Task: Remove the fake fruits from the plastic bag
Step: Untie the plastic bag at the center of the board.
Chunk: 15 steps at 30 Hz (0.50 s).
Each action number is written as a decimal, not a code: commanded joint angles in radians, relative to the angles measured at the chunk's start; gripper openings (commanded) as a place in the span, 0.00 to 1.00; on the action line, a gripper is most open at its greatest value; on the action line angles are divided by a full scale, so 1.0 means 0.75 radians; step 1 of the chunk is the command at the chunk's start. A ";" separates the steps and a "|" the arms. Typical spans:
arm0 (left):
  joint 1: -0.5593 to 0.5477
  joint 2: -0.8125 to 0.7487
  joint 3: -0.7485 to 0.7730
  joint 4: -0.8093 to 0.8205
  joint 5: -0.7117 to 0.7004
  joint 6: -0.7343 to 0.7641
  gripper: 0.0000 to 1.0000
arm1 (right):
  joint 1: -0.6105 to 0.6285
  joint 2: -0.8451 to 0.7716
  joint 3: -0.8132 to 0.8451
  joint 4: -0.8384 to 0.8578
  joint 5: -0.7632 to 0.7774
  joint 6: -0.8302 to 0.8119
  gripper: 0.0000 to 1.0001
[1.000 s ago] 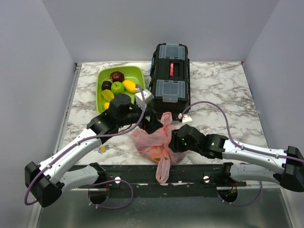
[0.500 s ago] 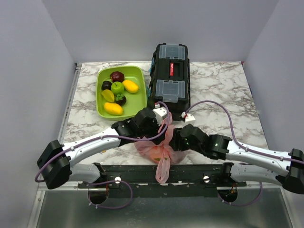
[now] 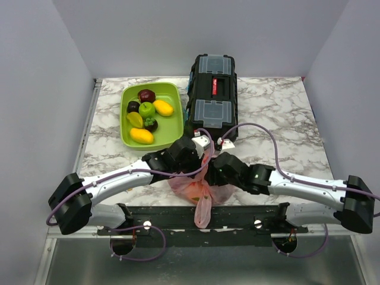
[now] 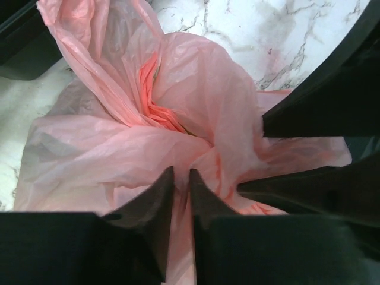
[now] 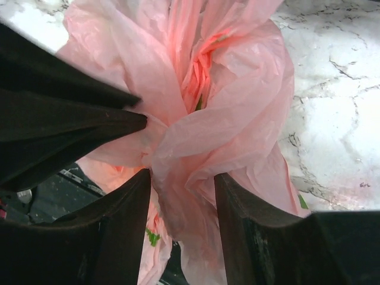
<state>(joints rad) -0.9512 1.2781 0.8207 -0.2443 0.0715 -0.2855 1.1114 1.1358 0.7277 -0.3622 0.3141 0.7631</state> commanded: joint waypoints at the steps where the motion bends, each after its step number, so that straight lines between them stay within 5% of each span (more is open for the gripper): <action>1: -0.009 -0.055 0.009 0.033 -0.046 -0.003 0.00 | -0.002 0.103 0.089 -0.036 0.093 0.059 0.47; 8: -0.009 -0.193 0.002 -0.073 -0.435 -0.084 0.00 | -0.002 0.047 0.006 -0.040 0.174 0.084 0.19; 15: -0.005 -0.345 -0.111 -0.095 -0.838 -0.278 0.00 | -0.001 -0.106 -0.085 -0.095 0.320 0.178 0.07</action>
<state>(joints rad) -0.9581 1.0851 0.7967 -0.2932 -0.2760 -0.3859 1.1114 1.1187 0.7158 -0.3634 0.4320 0.8314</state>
